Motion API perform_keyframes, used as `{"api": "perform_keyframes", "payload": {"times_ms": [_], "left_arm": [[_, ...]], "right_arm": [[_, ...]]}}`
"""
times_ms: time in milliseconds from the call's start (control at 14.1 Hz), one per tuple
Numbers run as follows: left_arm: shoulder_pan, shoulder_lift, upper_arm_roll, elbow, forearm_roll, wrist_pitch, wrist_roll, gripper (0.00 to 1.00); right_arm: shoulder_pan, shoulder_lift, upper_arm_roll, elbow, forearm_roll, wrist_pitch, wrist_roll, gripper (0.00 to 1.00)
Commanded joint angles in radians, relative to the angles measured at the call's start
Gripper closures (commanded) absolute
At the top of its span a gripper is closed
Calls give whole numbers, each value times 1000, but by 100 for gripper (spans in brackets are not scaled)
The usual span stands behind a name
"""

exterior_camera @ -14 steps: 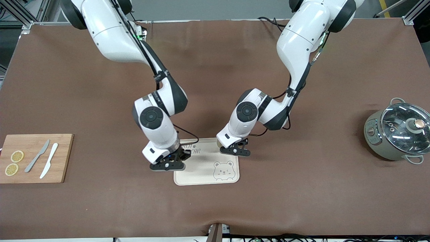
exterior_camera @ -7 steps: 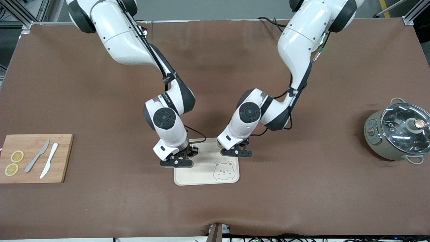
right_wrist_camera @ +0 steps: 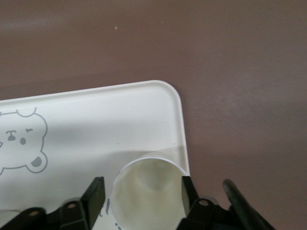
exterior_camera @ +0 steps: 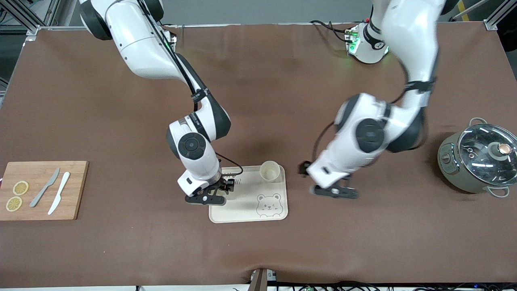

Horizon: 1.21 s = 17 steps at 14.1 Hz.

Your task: Place white IKEA cup upright on tray with both arms

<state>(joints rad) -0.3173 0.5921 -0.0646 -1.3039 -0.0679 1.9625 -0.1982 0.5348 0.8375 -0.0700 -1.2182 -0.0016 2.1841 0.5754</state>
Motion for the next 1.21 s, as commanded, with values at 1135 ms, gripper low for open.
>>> {"api": "perform_keyframes", "payload": {"times_ms": [1135], "left_arm": [[192, -426, -98, -191, 114, -291, 99, 0]], "right_arm": [[-343, -274, 4, 106, 43, -391, -161, 0]]}}
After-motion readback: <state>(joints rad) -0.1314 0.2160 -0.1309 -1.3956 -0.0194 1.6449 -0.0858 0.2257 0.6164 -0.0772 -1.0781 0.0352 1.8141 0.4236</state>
